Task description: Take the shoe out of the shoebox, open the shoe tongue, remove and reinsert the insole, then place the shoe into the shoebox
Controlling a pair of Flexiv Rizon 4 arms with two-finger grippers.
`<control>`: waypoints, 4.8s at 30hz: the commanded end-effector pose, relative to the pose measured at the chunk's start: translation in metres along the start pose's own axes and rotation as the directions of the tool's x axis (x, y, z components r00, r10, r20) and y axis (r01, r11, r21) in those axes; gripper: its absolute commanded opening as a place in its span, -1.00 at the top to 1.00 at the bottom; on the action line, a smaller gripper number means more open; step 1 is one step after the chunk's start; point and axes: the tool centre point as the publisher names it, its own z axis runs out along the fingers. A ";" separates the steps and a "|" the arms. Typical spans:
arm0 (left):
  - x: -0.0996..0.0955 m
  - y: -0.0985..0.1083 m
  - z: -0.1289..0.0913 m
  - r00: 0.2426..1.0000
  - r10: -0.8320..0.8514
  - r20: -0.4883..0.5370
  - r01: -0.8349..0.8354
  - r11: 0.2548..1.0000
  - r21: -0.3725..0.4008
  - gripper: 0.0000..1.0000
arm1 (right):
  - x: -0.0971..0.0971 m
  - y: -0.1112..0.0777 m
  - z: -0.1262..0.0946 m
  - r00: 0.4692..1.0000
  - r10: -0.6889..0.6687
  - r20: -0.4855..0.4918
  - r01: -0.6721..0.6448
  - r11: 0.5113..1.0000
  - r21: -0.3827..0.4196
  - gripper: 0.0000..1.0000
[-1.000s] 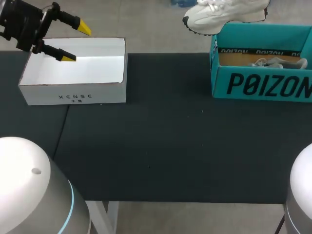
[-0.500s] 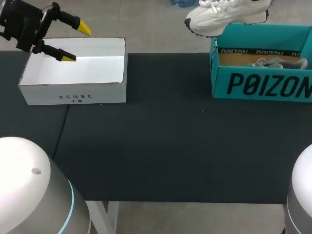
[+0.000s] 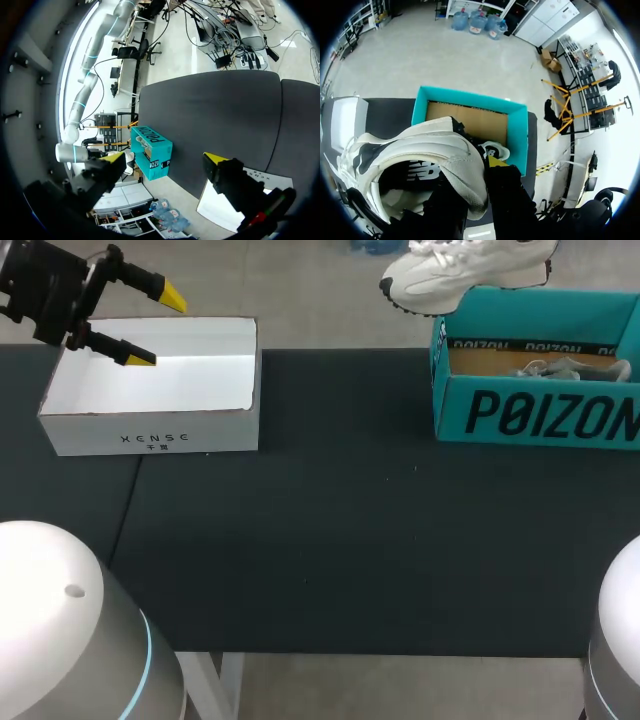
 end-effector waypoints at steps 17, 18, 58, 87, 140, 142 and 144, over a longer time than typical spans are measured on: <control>0.000 0.000 0.000 1.000 0.000 -0.003 0.000 1.000 0.000 -1.00 | -0.110 0.059 0.095 0.950 0.303 0.073 -0.304 0.953 0.004 1.00; 0.000 0.000 0.000 1.000 0.000 -0.003 0.000 1.000 0.000 -1.00 | -0.113 0.057 0.099 0.949 0.305 0.078 -0.306 0.952 0.002 1.00; 0.000 0.000 0.000 1.000 0.000 -0.003 0.000 1.000 0.000 -1.00 | -0.119 0.030 0.256 0.892 0.390 0.228 -0.417 0.905 0.083 1.00; 0.000 0.000 0.000 1.000 0.000 -0.003 0.000 1.000 0.000 -1.00 | -0.110 0.016 0.317 0.884 0.357 0.302 -0.421 0.888 0.185 1.00; 0.000 0.000 0.000 1.000 0.000 -0.003 0.000 1.000 0.000 -1.00 | -0.077 0.007 0.179 0.957 0.279 0.080 -0.285 0.955 0.076 -1.00; 0.000 0.000 0.000 1.000 0.000 -0.003 0.000 1.000 0.000 -1.00 | -0.076 0.005 0.168 0.966 0.255 0.042 -0.257 0.965 0.053 -1.00; 0.000 0.000 0.000 1.000 0.000 -0.003 0.000 1.000 0.000 -1.00 | -0.075 0.004 0.156 0.972 0.235 0.006 -0.235 0.972 0.026 -1.00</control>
